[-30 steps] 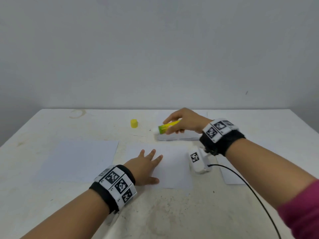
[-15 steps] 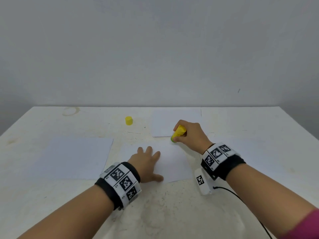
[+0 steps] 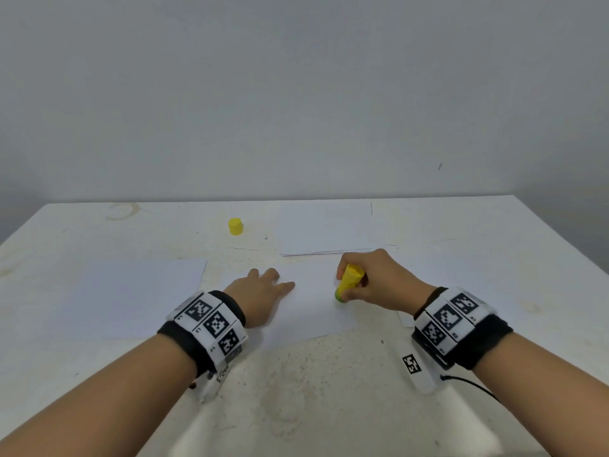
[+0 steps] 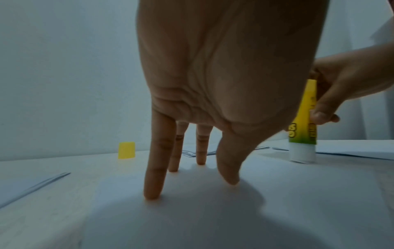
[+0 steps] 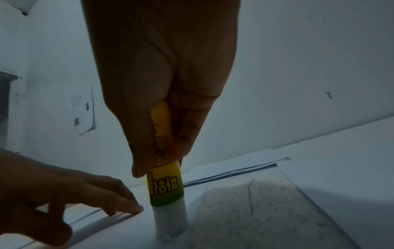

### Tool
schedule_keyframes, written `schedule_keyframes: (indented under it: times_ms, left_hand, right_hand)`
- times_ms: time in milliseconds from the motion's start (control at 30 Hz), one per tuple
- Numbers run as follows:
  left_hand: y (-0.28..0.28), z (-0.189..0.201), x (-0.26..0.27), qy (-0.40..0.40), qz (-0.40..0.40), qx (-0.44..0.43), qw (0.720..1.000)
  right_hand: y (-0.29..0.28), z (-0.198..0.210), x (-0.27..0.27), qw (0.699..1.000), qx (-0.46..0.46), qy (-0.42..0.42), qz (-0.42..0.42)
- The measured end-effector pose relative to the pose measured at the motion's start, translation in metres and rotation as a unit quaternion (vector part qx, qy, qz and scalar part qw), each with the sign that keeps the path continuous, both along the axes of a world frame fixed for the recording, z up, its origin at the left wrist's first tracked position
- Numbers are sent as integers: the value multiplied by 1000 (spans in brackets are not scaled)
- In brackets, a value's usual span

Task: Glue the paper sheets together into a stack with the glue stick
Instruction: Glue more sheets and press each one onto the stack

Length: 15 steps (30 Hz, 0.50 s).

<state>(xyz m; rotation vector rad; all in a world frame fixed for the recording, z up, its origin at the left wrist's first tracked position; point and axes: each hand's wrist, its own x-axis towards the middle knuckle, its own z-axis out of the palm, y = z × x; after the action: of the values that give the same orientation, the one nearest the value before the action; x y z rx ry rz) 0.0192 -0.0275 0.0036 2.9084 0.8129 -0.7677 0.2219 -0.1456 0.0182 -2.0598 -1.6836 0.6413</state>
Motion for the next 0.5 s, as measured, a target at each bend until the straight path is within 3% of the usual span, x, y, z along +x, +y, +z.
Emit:
schedule_keyframes:
  times_ms: [300,500]
  left_hand:
    - [4,6,-3,24,-9,-3,1000]
    - [-1,-2,-6,18,16,15,1000]
  right_hand:
    - [-8,19,-4,996,-79,-11,47]
    - [5,29,15,980,81,153,-96]
